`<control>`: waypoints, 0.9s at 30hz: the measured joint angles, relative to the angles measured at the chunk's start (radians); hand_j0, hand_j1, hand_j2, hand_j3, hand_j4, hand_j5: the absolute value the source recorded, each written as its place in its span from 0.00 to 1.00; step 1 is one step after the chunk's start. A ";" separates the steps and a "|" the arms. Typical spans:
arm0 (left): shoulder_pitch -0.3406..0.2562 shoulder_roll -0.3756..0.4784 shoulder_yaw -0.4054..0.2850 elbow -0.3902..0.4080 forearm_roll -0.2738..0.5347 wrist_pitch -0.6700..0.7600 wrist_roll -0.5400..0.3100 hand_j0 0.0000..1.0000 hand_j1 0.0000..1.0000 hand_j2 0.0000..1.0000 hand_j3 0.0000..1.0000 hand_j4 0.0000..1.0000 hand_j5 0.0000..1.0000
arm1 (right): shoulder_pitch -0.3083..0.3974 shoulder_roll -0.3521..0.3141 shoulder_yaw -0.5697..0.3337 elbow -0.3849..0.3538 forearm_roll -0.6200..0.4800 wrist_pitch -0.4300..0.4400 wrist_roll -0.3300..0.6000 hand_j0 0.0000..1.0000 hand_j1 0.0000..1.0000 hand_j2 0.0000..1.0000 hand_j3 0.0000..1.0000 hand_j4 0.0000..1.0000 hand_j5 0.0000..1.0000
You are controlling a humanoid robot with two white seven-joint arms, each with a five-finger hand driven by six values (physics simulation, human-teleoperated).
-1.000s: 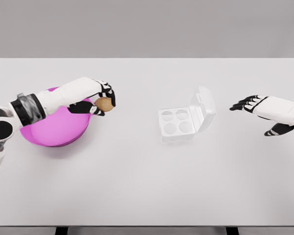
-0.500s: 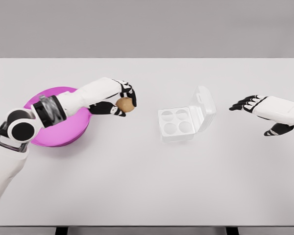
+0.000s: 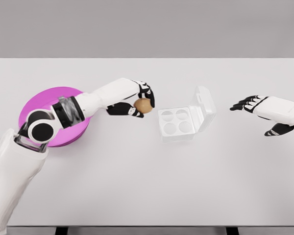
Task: Pack egg into the box and close the box lid
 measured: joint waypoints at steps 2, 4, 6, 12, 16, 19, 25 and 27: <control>0.000 -0.013 -0.003 0.001 -0.006 0.000 0.000 0.40 0.40 0.40 0.40 0.40 0.40 | 0.000 0.000 0.000 0.000 0.000 0.000 0.000 1.00 1.00 1.00 1.00 1.00 1.00; 0.000 -0.026 -0.005 0.007 -0.009 0.000 0.000 0.40 0.40 0.40 0.40 0.40 0.40 | 0.000 0.000 0.000 0.000 0.000 0.000 0.000 1.00 1.00 1.00 1.00 1.00 1.00; -0.002 -0.037 -0.009 0.017 -0.011 0.000 0.000 0.40 0.40 0.40 0.40 0.40 0.40 | 0.000 0.000 0.000 0.001 0.000 0.000 0.000 1.00 1.00 1.00 1.00 1.00 1.00; -0.003 -0.064 -0.033 0.041 -0.014 -0.001 0.000 0.40 0.40 0.40 0.40 0.40 0.40 | 0.003 0.000 0.000 0.002 0.000 0.000 0.000 1.00 1.00 1.00 1.00 1.00 1.00; -0.020 -0.102 -0.052 0.078 -0.031 -0.002 0.000 0.40 0.40 0.40 0.40 0.40 0.40 | 0.003 0.000 0.000 0.001 0.000 0.000 0.000 1.00 1.00 1.00 1.00 1.00 1.00; -0.028 -0.128 -0.059 0.112 -0.042 -0.003 0.000 0.40 0.40 0.40 0.40 0.40 0.40 | 0.002 0.000 0.000 0.000 0.000 0.000 0.000 1.00 1.00 1.00 1.00 1.00 1.00; -0.034 -0.162 -0.069 0.153 -0.049 -0.004 0.000 0.40 0.40 0.40 0.40 0.40 0.40 | 0.003 0.000 0.000 0.000 0.000 0.000 0.000 1.00 1.00 1.00 1.00 1.00 1.00; -0.038 -0.170 -0.073 0.163 -0.050 -0.004 0.000 0.40 0.40 0.40 0.40 0.40 0.40 | 0.003 0.000 0.000 -0.001 0.000 0.000 0.000 1.00 1.00 1.00 1.00 1.00 1.00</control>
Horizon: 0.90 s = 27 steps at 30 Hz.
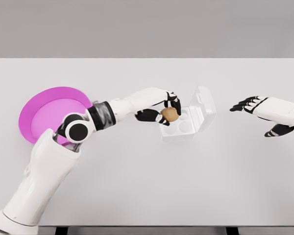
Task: Pack egg into the box and close the box lid
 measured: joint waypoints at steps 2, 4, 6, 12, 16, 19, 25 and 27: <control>-0.002 -0.007 -0.003 0.006 -0.001 0.000 0.000 0.41 0.41 0.41 0.41 0.41 0.41 | 0.000 0.000 0.000 -0.002 0.000 0.000 0.000 1.00 1.00 1.00 1.00 1.00 1.00; -0.003 -0.011 -0.007 0.018 0.000 0.000 0.000 0.41 0.41 0.41 0.41 0.41 0.41 | 0.000 0.000 0.000 -0.003 0.000 0.000 0.000 1.00 1.00 1.00 1.00 1.00 1.00; -0.005 -0.014 -0.010 0.030 0.000 0.000 0.000 0.41 0.41 0.41 0.41 0.41 0.41 | 0.000 0.000 0.000 -0.004 0.000 0.000 0.000 1.00 1.00 1.00 1.00 1.00 1.00; -0.021 -0.033 -0.013 0.073 0.000 0.000 0.000 0.41 0.41 0.41 0.41 0.41 0.41 | 0.000 0.000 0.000 -0.005 0.000 0.000 0.000 1.00 1.00 1.00 1.00 1.00 1.00; -0.028 -0.047 -0.014 0.107 0.000 0.000 0.000 0.42 0.42 0.42 0.42 0.42 0.42 | 0.000 0.001 0.000 -0.006 0.000 0.000 0.000 1.00 1.00 1.00 1.00 1.00 1.00; -0.034 -0.054 -0.015 0.127 0.000 0.000 0.000 0.42 0.42 0.42 0.42 0.42 0.42 | 0.000 0.001 0.000 -0.006 0.000 0.000 0.000 1.00 1.00 1.00 1.00 1.00 1.00; -0.035 -0.056 -0.018 0.139 0.000 0.001 0.000 0.45 0.45 0.45 0.45 0.45 0.45 | 0.000 0.001 0.001 -0.007 0.000 0.000 0.000 1.00 1.00 1.00 1.00 1.00 1.00; -0.035 -0.056 -0.018 0.140 0.000 0.001 0.000 0.46 0.46 0.46 0.46 0.46 0.46 | 0.000 0.002 0.001 -0.007 0.000 0.000 0.000 1.00 1.00 1.00 1.00 1.00 1.00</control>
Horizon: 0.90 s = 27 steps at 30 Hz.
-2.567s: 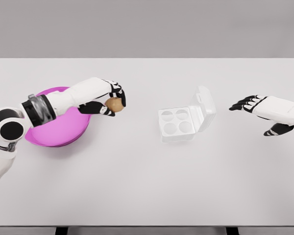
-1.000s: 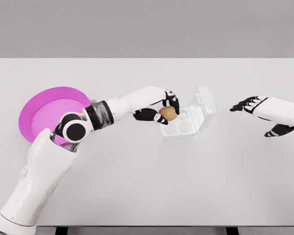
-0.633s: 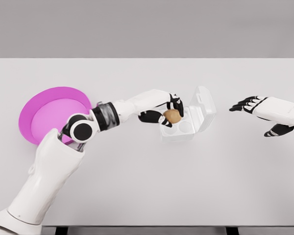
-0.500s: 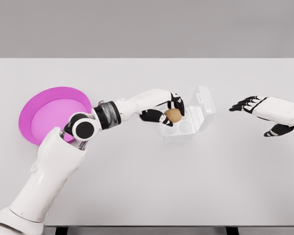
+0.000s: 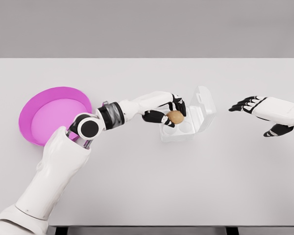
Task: Pack egg into the box and close the box lid
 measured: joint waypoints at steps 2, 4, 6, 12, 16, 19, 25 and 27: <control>0.000 0.000 0.000 0.000 0.000 0.000 0.000 0.48 0.48 0.48 0.48 0.48 0.48 | 0.000 0.000 0.001 0.000 0.000 0.000 0.000 1.00 1.00 1.00 1.00 1.00 1.00; 0.002 0.000 -0.001 0.000 0.001 0.000 0.000 0.51 0.51 0.51 0.51 0.51 0.51 | 0.000 0.000 0.001 0.000 0.000 0.000 0.000 1.00 1.00 1.00 1.00 1.00 1.00; 0.002 0.000 -0.001 0.001 0.001 0.000 0.000 0.51 0.51 0.51 0.51 0.51 0.51 | 0.002 -0.001 0.002 0.000 0.000 0.000 0.000 1.00 1.00 1.00 1.00 1.00 1.00; 0.005 0.001 -0.001 0.000 0.001 0.000 0.000 0.53 0.53 0.53 0.53 0.53 0.53 | 0.014 -0.001 0.003 -0.001 0.000 0.000 0.000 1.00 1.00 1.00 1.00 1.00 1.00; 0.006 0.002 -0.001 -0.001 0.002 0.000 0.000 0.63 0.63 0.63 0.63 0.63 0.63 | 0.014 -0.002 0.003 -0.002 0.000 0.000 0.000 1.00 1.00 1.00 1.00 1.00 1.00; 0.005 0.003 -0.001 -0.002 0.003 0.000 0.000 0.70 0.70 0.70 0.70 0.70 0.70 | 0.014 -0.002 0.003 -0.001 0.000 0.000 0.000 1.00 1.00 1.00 1.00 1.00 1.00; 0.005 0.005 -0.001 -0.002 0.002 0.002 0.000 0.79 0.79 0.79 0.79 0.79 0.79 | 0.012 0.000 0.003 0.000 0.000 0.000 0.000 1.00 1.00 1.00 1.00 1.00 1.00; 0.005 0.006 -0.001 -0.002 0.002 0.002 0.000 0.81 0.81 0.81 0.81 0.81 0.81 | 0.012 -0.001 0.003 0.000 0.000 0.000 0.000 1.00 1.00 1.00 1.00 1.00 1.00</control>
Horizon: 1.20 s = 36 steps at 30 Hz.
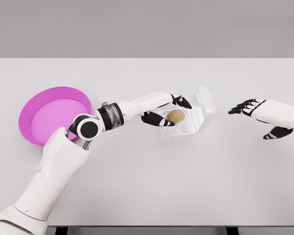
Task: Pack egg into the box and close the box lid
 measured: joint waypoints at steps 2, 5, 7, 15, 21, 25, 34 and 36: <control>0.000 0.000 0.000 0.000 0.000 0.000 0.000 0.82 0.82 0.82 0.82 0.82 0.82 | -0.002 0.000 0.000 -0.001 0.000 0.000 0.000 1.00 1.00 1.00 1.00 1.00 1.00; -0.002 0.002 0.000 -0.001 0.000 0.000 0.000 0.84 0.84 0.84 0.84 0.84 0.84 | -0.003 -0.001 -0.002 -0.003 -0.001 0.000 0.000 1.00 1.00 1.00 1.00 1.00 1.00; -0.002 0.003 0.001 -0.001 0.000 0.000 0.000 0.87 0.87 0.87 0.87 0.87 0.87 | -0.005 0.001 -0.003 -0.004 -0.003 0.000 0.000 1.00 1.00 1.00 1.00 1.00 1.00; -0.008 0.010 0.003 -0.012 0.008 0.000 0.000 1.00 1.00 1.00 1.00 1.00 1.00 | -0.002 0.008 -0.003 -0.022 -0.008 0.000 0.000 1.00 1.00 1.00 1.00 1.00 1.00; -0.011 0.076 0.014 -0.062 0.055 0.000 0.000 1.00 1.00 1.00 1.00 1.00 1.00 | -0.002 0.002 -0.002 -0.029 -0.008 0.000 0.000 1.00 1.00 1.00 1.00 1.00 1.00; -0.006 0.163 0.031 -0.109 0.122 -0.001 0.000 1.00 1.00 1.00 1.00 1.00 1.00 | -0.002 0.004 -0.001 -0.032 -0.008 0.000 0.000 1.00 1.00 1.00 1.00 1.00 1.00; 0.018 0.459 0.093 -0.253 0.419 -0.185 0.000 1.00 1.00 1.00 1.00 1.00 1.00 | -0.008 0.018 0.003 -0.046 -0.008 0.000 0.000 1.00 1.00 1.00 1.00 1.00 1.00; 0.020 0.523 0.099 -0.261 0.483 -0.272 0.000 1.00 1.00 1.00 1.00 1.00 1.00 | -0.008 0.020 0.004 -0.052 -0.008 0.000 0.000 1.00 1.00 1.00 1.00 1.00 1.00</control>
